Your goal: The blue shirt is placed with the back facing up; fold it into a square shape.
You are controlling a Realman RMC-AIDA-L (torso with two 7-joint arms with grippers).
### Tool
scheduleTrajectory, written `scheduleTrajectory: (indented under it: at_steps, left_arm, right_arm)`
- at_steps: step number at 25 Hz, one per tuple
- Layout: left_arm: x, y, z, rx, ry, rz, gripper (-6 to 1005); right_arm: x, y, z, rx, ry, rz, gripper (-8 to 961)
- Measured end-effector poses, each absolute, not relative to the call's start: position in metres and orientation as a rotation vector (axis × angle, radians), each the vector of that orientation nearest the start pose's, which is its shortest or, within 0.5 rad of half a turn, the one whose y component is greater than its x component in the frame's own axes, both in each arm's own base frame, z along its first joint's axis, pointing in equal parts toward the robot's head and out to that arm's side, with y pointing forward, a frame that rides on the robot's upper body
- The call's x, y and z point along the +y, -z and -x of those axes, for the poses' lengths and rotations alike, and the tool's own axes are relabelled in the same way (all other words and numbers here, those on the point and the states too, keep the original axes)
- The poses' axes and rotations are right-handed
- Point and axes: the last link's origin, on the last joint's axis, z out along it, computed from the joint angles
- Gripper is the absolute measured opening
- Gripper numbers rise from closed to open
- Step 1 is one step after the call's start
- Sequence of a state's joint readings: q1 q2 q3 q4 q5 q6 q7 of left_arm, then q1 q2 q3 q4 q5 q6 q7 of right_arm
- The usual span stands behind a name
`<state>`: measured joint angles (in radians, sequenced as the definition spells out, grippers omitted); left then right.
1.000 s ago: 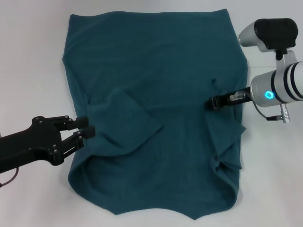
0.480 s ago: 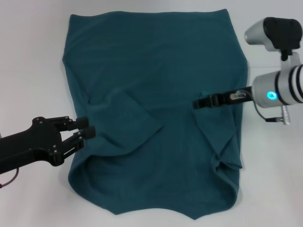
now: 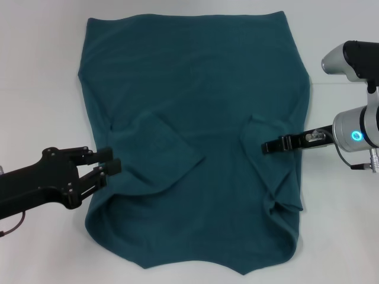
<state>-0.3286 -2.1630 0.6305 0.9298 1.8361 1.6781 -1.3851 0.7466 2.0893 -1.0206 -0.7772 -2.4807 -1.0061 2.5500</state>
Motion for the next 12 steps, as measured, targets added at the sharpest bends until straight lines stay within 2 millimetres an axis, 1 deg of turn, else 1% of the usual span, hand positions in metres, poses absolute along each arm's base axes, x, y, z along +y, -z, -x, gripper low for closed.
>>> scheduleTrajectory:
  at_steps: [6, 12]
  left_arm:
    - [0.293, -0.038, 0.268, -0.54, 0.884, 2.519, 279]
    - [0.294, -0.037, 0.267, -0.536, 0.881, 2.521, 279]
  right_arm:
    - [0.423, 0.016, -0.245, 1.371, -0.041, 2.177, 565]
    - [0.423, 0.016, -0.247, 1.377, -0.034, 2.169, 564]
